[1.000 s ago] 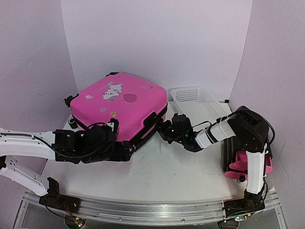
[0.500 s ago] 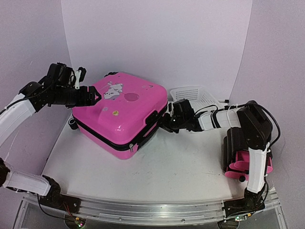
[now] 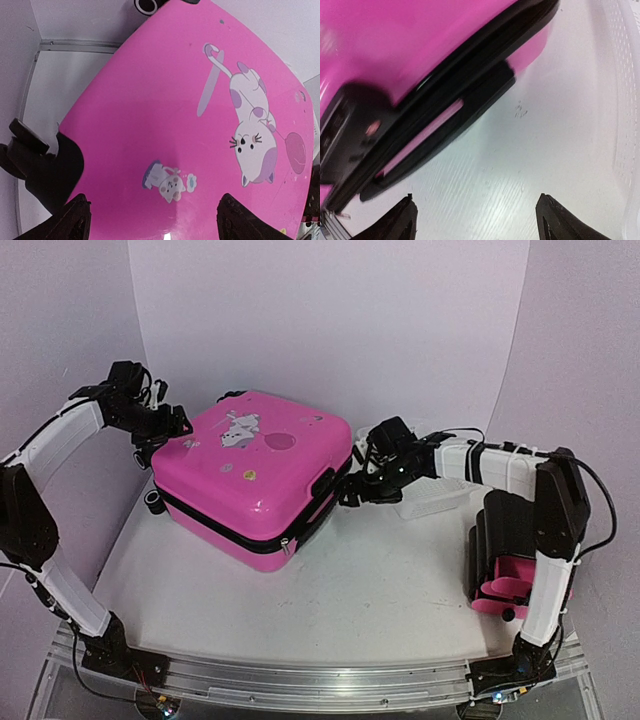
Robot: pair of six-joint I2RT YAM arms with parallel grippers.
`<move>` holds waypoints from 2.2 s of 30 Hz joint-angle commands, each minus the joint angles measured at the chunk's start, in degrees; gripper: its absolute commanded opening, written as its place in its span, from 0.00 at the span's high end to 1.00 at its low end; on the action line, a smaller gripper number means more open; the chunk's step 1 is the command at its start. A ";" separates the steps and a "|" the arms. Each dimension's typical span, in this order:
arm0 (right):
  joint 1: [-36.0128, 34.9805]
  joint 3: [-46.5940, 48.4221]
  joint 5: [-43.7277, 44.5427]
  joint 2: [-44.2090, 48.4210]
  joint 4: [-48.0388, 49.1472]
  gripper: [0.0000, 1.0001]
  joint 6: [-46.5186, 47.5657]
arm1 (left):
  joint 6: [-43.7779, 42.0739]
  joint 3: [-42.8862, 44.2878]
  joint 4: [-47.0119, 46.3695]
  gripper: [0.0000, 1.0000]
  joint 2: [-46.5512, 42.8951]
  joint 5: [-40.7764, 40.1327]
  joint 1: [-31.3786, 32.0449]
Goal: Open, take out, and arrange the luggage
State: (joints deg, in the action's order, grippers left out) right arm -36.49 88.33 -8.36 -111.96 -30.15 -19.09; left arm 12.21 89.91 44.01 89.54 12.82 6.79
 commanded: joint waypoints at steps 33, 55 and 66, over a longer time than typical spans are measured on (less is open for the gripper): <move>-33.15 -6.20 43.34 -4.57 29.71 0.65 10.62 | -3.07 11.95 1.34 0.12 9.25 -3.77 -5.84; -14.36 -13.23 -1.22 -0.04 35.23 1.00 7.78 | 4.57 -9.48 -1.60 0.19 2.92 0.82 -4.20; -8.42 -15.55 -22.45 -0.50 43.13 1.00 -7.01 | 20.96 -28.50 -17.37 0.19 -10.17 6.53 0.09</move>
State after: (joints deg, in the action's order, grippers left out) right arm -43.03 74.35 -21.96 -112.84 -1.30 -13.74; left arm 20.95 69.19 24.27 81.36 10.66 4.43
